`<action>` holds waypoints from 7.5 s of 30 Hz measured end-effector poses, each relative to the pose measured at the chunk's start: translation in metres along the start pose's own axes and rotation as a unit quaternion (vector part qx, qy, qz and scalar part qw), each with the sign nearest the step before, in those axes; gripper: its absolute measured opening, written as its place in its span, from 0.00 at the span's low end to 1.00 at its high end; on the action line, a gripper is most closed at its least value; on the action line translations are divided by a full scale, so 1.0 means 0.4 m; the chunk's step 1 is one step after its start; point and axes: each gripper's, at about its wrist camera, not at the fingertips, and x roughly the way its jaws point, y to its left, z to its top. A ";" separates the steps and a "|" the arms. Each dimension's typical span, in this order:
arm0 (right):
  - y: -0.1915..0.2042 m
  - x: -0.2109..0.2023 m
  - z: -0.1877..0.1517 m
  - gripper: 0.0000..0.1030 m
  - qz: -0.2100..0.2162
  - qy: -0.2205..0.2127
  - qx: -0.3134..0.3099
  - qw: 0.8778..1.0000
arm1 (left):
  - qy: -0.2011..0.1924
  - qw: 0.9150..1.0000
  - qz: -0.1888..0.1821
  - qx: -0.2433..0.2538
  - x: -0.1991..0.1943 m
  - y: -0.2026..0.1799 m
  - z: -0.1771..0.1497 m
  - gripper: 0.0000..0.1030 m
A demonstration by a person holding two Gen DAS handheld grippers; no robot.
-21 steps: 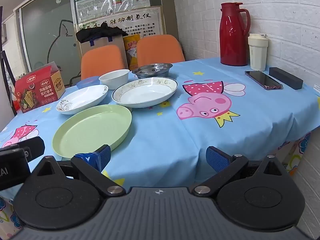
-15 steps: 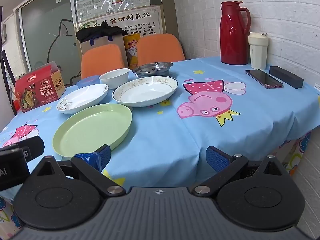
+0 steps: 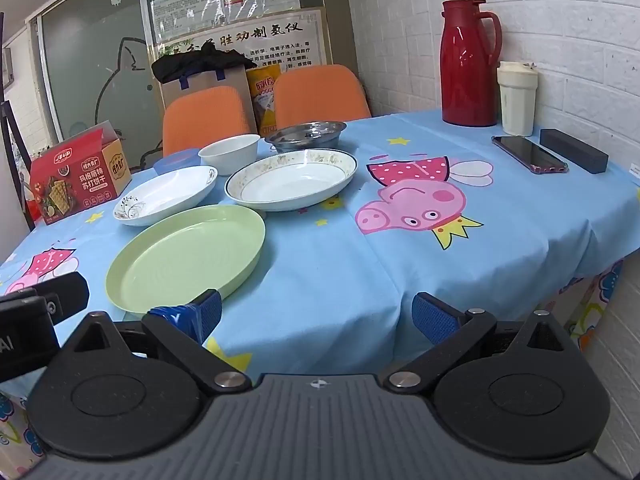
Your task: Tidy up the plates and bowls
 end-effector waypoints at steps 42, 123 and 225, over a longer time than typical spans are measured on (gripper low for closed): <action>0.030 0.006 -0.009 0.87 0.013 0.011 -0.017 1.000 | -0.001 1.000 -0.006 0.007 -0.010 -0.003 0.011 1.00; 0.176 0.330 0.080 0.84 0.115 0.080 -0.141 0.980 | 0.201 0.976 -0.084 0.009 0.496 0.066 0.120 0.71; 0.402 0.710 0.284 0.86 0.181 0.102 -0.175 0.963 | 0.200 0.973 -0.110 -0.021 0.884 0.283 0.323 0.49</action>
